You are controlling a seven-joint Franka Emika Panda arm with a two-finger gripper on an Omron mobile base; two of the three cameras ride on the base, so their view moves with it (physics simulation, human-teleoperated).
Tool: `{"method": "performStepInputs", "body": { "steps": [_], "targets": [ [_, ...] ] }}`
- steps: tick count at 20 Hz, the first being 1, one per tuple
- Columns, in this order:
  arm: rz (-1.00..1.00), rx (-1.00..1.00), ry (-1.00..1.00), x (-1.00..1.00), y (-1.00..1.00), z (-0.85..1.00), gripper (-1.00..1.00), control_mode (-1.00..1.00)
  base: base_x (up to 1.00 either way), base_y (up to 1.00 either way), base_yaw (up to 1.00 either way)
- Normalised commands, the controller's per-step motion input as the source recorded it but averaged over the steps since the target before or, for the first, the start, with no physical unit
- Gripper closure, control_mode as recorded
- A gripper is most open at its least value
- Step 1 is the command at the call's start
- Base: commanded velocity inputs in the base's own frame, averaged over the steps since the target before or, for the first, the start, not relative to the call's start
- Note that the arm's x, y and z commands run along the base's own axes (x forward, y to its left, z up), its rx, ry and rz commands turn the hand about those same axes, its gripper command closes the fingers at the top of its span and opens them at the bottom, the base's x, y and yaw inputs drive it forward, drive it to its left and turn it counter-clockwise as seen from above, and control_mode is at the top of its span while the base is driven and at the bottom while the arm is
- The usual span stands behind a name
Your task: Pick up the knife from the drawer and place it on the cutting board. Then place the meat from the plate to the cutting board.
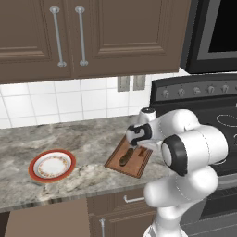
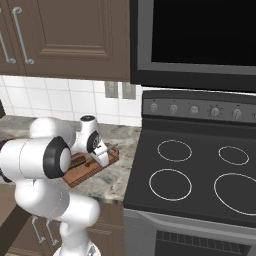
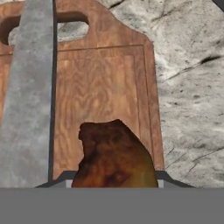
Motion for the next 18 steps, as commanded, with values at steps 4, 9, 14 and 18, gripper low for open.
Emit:
{"method": "performStepInputs", "body": {
  "steps": [4, 9, 14, 18],
  "targets": [
    [0.00, 0.00, 0.00, 0.08, 0.07, -0.15, 1.00, -1.00, 0.00, 0.00, 0.00],
    [0.00, 0.00, 0.00, 0.09, 0.07, -0.16, 1.00, -1.00, 0.00, 0.00, 0.00],
    [0.00, 0.00, 0.00, 0.07, 0.07, -0.16, -1.00, -1.00, 0.00, 0.00, 0.00],
    [0.00, 0.00, 0.00, 0.02, 0.04, -0.10, -1.00, -1.00, 0.00, 0.00, 0.00]
  ]
}}
